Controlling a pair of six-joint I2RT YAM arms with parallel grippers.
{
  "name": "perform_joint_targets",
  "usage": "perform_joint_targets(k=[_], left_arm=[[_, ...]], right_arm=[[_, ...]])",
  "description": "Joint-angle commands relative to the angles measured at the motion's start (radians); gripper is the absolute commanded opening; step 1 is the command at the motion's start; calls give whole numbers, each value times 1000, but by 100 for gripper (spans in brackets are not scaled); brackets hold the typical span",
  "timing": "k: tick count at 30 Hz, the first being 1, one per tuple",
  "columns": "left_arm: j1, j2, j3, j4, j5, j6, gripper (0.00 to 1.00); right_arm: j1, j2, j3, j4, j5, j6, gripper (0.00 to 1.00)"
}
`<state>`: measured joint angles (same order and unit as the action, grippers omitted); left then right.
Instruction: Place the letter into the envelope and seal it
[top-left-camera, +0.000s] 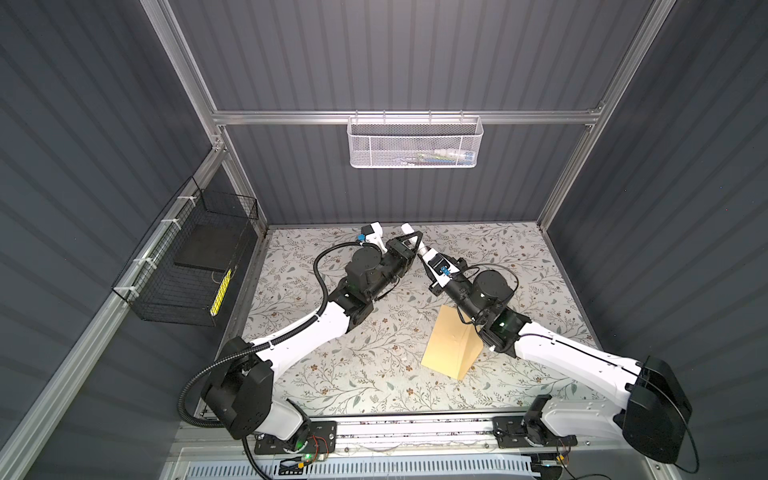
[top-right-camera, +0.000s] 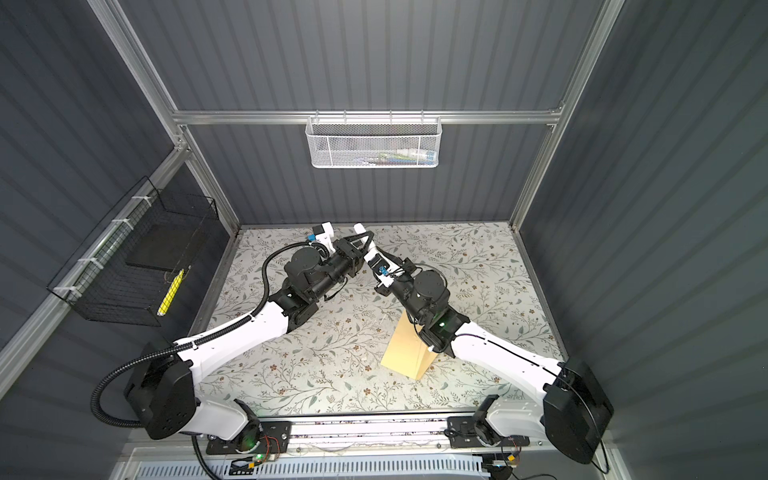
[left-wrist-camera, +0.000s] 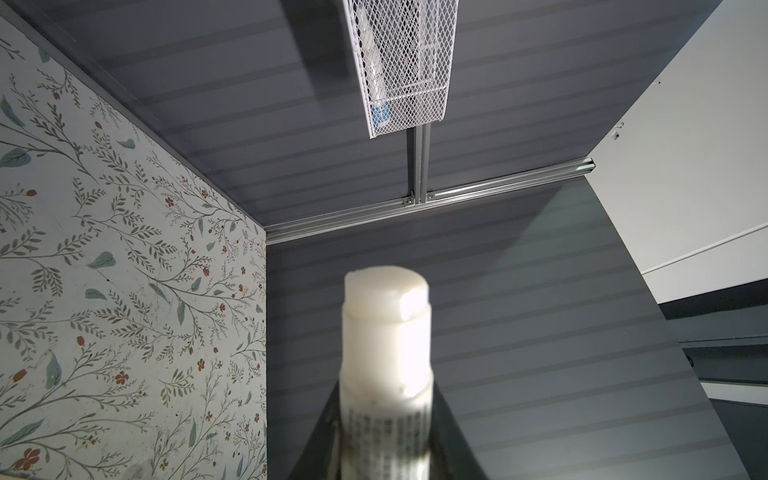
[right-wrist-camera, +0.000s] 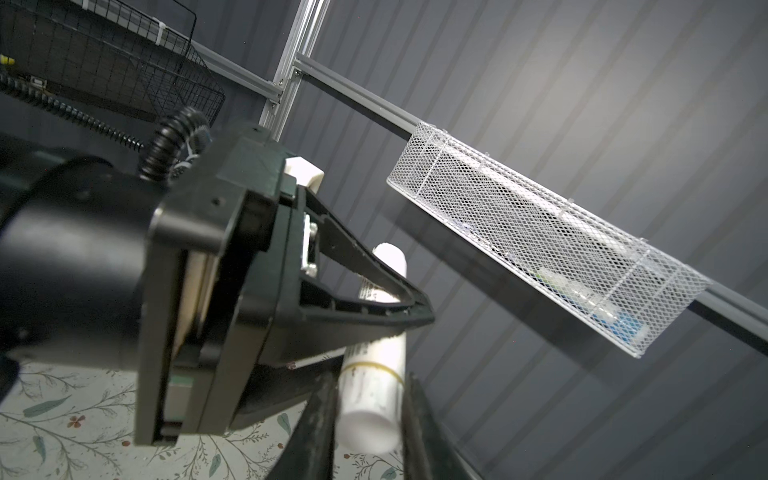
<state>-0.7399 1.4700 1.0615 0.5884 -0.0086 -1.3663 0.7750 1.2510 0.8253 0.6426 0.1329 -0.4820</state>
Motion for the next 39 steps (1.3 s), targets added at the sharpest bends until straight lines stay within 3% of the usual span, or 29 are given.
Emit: perform_joint_targets(k=[1,6,9,13,15,19,22,27,32,39], left_arm=[[-6,-6,19,65,14,19,0],[-5,-20,-2,78,-11,63,0],[-5,-20,-24,126,-26,69,0],[-7,-4,-29,164,-29,76,0],[-12,6,-37,202,-32,77,0],[-18,12,-43,218,-36,82,0],[-18,10,-49,232,-36,86,0],[-17,-11,-49,224,-24,146,0],[-17,-13,-9,205,59,289,0],[-18,-76,-1,157,183,606,0]], right_arm=[[-5,-29,60,-31,55,204,12],[-55,-65,228,-390,76,704,13],[-142,-76,271,-527,-72,1096,8],[-194,-87,204,-488,-207,1560,8],[-198,-86,153,-393,-261,1728,9],[-197,-73,104,-278,-318,1913,17],[-204,-92,106,-299,-322,1885,27],[-239,-216,57,-381,-250,1711,50],[-262,-306,65,-495,-266,1339,74],[-263,-400,-20,-468,-420,779,88]])
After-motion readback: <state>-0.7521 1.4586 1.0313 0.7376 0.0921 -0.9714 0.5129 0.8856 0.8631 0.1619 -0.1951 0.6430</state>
